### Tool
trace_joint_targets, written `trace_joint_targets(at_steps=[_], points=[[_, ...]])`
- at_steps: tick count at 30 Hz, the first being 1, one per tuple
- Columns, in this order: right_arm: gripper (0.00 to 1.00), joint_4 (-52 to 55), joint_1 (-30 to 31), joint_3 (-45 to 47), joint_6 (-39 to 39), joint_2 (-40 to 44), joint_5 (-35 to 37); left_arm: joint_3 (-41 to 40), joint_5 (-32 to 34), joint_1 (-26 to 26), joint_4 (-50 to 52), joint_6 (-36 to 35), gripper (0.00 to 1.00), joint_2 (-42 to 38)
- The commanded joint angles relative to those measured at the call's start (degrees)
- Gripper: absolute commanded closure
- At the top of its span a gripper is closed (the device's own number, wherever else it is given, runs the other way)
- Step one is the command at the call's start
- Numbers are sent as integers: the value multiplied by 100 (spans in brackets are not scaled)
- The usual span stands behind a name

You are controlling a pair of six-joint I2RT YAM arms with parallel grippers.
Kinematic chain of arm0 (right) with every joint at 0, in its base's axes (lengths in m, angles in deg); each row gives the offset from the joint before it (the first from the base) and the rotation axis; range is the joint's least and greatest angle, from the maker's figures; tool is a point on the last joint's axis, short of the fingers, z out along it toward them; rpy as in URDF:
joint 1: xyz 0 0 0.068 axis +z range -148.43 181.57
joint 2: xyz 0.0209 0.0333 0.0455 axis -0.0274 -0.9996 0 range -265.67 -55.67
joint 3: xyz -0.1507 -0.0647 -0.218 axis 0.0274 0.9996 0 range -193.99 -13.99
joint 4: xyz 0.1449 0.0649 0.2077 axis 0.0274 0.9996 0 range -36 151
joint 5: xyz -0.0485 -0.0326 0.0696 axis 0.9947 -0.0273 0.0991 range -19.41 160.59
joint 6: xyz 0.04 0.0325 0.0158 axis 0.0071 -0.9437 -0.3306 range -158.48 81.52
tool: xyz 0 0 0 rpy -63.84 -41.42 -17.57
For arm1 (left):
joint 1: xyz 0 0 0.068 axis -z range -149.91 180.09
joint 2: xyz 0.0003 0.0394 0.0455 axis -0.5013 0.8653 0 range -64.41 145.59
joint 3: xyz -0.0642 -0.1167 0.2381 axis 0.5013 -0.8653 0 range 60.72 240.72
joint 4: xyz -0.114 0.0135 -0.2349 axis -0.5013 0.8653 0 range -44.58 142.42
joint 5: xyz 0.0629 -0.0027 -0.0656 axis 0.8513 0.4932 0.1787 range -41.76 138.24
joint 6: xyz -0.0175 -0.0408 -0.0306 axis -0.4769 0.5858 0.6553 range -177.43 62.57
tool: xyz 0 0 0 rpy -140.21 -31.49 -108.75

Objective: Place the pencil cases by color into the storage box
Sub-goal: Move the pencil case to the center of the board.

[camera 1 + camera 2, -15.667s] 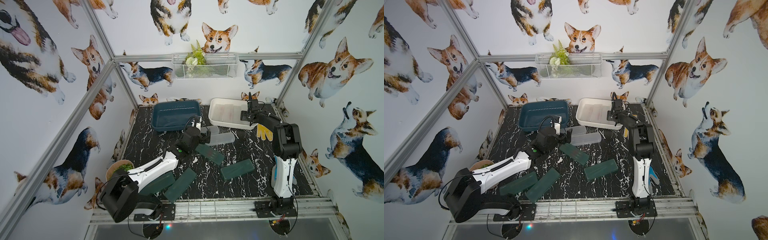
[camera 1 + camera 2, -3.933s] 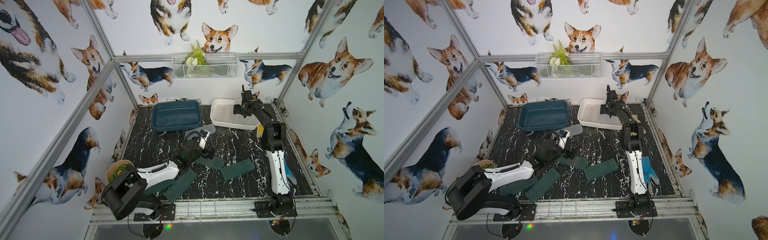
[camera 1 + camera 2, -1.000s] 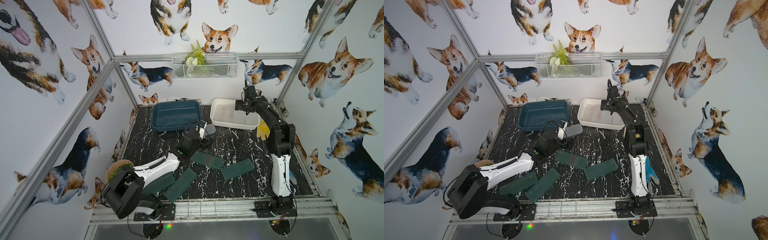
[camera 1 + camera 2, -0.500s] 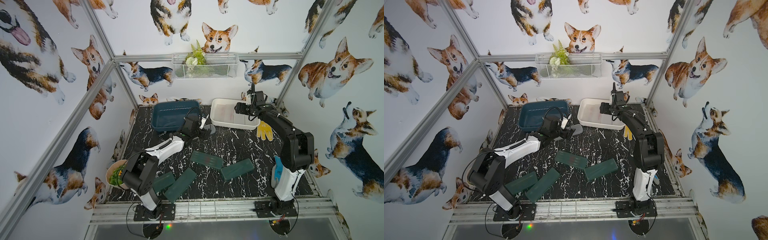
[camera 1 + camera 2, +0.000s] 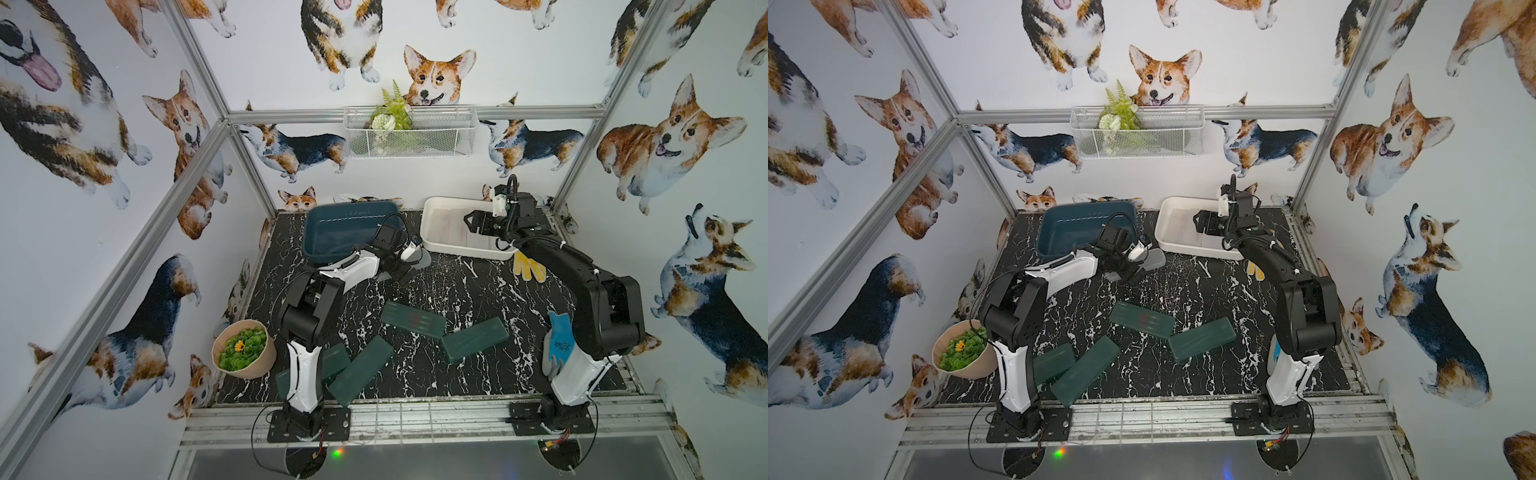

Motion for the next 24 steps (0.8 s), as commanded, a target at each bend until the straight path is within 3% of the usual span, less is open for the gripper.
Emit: trace_joint_targets(at_steps=[1, 15, 24], points=[[11, -420, -3, 40, 20, 4, -259, 347, -238, -63, 516, -247, 0, 219], [10, -440, 6, -64, 44, -123, -454, 1986, -271, -267, 1857, -362, 0, 1296], [8, -355, 53, -182, 138, -161, -492, 2492, -227, -319, 2317, -568, 0, 1662]])
